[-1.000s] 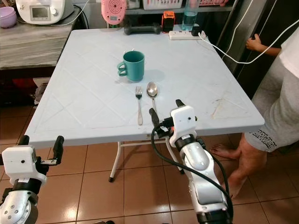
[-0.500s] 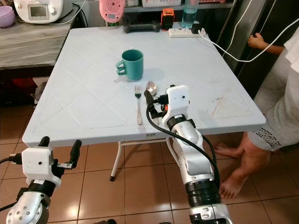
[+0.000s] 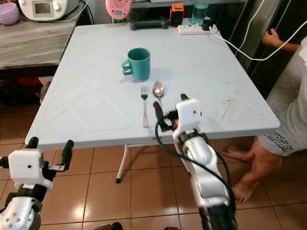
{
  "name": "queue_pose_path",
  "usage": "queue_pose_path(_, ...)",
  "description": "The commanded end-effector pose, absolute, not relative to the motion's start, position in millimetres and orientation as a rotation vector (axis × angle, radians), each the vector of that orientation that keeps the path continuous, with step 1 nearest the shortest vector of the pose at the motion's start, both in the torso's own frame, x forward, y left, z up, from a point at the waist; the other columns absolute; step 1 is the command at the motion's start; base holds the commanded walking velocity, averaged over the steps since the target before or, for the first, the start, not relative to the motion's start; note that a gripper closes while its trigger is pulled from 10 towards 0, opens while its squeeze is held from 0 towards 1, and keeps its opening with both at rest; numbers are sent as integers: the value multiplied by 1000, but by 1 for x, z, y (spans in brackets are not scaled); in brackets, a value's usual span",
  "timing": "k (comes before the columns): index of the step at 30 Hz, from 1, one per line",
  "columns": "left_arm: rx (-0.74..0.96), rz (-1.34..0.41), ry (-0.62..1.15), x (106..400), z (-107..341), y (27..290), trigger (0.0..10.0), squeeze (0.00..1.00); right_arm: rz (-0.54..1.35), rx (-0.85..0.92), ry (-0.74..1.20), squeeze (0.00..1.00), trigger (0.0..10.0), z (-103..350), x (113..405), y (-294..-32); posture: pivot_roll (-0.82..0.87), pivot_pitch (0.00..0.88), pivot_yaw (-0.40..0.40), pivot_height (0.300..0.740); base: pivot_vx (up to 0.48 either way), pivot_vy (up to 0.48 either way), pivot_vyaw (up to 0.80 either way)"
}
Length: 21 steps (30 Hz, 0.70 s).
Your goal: Setting the table
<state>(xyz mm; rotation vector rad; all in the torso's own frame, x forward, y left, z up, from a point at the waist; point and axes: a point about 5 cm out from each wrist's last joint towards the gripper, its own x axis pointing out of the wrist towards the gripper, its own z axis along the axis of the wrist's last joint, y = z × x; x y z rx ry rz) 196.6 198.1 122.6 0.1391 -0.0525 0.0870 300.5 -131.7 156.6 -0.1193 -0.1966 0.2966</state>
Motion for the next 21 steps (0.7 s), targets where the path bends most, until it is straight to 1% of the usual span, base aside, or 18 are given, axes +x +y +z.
queue_pose_path(1,147,109,-42,193,120,204,10000,0,302,-142,-200,0,10000,156,295,-133,-27,157,48,740,0,0,0)
queue_pose_path(2,145,119,-25,190,116,206,10000,0,284,-153,-170,0,10000,148,287,-141,-37,150,47,740,0,0,0)
queue_pose_path(7,149,142,-7,190,110,210,10000,0,265,-166,-131,0,10000,138,273,-148,-50,140,52,740,0,0,0)
queue_pose_path(11,143,129,-19,197,111,207,10000,0,232,-174,-95,0,10000,129,265,-155,-57,138,60,740,0,0,0)
queue_pose_path(16,130,97,-43,203,114,202,10000,0,241,-168,-110,0,10000,133,269,-151,-68,134,66,740,0,0,0)
queue_pose_path(21,106,90,-67,206,118,197,10000,0,262,-160,-125,0,10000,138,273,-144,-62,129,55,740,0,0,0)
